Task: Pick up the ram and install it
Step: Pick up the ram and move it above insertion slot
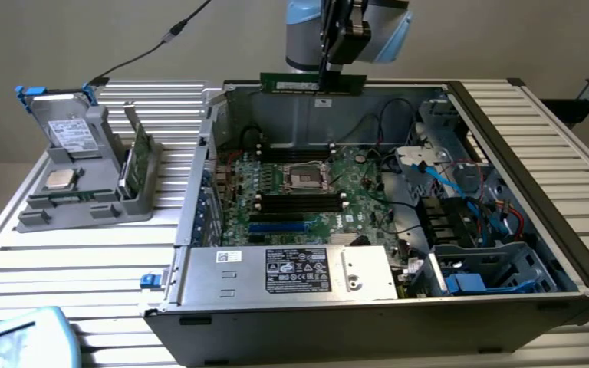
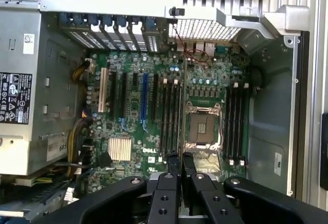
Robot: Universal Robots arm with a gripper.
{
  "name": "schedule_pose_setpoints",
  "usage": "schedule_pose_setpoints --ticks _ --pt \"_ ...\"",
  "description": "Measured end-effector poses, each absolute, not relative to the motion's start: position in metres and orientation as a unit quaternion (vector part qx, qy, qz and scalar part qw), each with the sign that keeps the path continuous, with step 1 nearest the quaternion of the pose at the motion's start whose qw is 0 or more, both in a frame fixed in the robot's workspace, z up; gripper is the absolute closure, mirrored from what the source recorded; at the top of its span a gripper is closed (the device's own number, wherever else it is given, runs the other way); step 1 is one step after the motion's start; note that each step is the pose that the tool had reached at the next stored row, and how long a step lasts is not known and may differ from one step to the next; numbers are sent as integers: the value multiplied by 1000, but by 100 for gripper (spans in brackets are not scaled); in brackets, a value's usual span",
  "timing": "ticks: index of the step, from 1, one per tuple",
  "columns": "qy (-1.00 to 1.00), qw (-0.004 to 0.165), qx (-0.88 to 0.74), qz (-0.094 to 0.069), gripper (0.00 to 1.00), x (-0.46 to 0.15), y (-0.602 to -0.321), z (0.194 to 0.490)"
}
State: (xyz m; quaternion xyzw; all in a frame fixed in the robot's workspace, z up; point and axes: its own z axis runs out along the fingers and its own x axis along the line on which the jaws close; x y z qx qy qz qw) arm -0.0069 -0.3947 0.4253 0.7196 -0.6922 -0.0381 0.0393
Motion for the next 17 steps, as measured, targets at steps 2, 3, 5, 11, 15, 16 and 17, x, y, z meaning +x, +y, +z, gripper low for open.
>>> schedule_pose_setpoints --ticks 2,3,5,11,15,16,17 --pt "-698 39 714 -38 86 -7 -395 422" --pt "-700 39 712 -38 86 -6 -395 420" --pt "-703 39 709 -39 86 -6 -395 416" --pt "-704 39 708 -39 86 -4 -396 405" --pt "-704 39 708 -39 86 -4 -398 398" --pt "-704 39 708 -39 86 -4 -398 396" --pt "-704 39 708 -39 86 -4 -398 394"
